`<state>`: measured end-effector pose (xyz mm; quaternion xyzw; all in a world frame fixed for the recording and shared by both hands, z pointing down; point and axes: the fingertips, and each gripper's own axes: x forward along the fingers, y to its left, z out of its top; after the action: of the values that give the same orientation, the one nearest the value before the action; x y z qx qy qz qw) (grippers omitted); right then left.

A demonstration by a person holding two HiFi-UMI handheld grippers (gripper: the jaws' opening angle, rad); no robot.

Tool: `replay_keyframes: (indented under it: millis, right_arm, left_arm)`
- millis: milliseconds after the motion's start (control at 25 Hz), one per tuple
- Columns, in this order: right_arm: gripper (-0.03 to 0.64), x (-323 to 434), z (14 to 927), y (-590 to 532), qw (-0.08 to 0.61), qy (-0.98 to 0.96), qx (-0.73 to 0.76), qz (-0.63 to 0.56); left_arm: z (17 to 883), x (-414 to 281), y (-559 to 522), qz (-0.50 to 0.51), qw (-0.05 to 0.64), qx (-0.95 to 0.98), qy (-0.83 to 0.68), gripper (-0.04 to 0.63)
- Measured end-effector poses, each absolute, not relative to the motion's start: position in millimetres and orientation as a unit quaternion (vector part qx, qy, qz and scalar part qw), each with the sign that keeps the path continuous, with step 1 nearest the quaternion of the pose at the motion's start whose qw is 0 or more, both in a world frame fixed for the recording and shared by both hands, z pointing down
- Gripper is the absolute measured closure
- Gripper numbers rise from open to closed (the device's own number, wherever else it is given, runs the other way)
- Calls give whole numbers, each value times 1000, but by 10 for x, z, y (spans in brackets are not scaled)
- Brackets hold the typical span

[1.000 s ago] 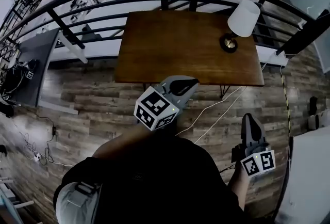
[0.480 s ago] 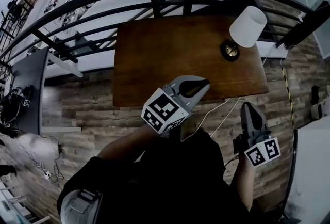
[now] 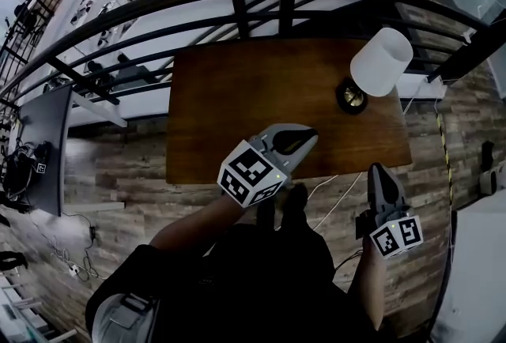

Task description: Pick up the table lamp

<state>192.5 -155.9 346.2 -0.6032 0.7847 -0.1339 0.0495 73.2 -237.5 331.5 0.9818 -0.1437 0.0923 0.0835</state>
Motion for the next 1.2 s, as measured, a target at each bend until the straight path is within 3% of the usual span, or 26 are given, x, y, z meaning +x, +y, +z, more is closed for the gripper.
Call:
replay_keyframes:
  millis: [240,560,1200]
  right_arm:
    - [601,2252,3990,-2112,1,796,-596,-103]
    - [595,2597,4664,-2981,3,804,-586,-103]
    - [408,3153,5466,-4060,-29,762,-644,-55]
  left_arm:
    - [3748,1179,-2869,108,95,977,-155,578]
    - [4408,1691,-3418,137,94,972,-165,578]
    - [5183,2115,-4130,141,142,962,-188,578]
